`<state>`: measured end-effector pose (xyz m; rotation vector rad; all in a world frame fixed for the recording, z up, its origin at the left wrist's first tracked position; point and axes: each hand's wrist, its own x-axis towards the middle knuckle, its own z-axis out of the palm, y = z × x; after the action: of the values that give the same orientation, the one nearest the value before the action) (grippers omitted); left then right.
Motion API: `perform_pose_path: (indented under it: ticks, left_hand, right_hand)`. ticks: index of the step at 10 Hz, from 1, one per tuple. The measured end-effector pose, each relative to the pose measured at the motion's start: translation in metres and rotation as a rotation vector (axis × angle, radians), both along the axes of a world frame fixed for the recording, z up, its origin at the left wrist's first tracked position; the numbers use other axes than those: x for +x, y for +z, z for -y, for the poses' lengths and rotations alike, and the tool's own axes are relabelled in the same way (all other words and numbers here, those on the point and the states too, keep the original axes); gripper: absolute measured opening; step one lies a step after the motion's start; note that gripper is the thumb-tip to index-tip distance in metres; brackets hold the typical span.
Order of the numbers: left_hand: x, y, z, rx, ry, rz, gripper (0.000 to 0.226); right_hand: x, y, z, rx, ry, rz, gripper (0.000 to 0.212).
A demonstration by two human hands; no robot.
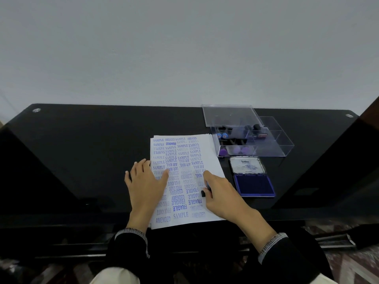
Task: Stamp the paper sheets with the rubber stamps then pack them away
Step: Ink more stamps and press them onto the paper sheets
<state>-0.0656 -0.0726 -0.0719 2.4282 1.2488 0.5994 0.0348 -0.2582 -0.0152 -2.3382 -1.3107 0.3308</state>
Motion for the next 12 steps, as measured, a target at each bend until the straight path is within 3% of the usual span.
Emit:
perform_pose_path:
  ticks: [9, 12]
  left_hand:
    - [-0.0003, 0.0003, -0.0003, -0.010, -0.004, 0.004, 0.067]
    - [0.0002, -0.0016, -0.0018, -0.004, -0.006, 0.004, 0.067]
  right_hand:
    - [0.0044, -0.0013, -0.0016, 0.044, -0.015, -0.080, 0.016]
    - [0.0006, -0.0002, -0.0021, 0.012, -0.015, -0.009, 0.017]
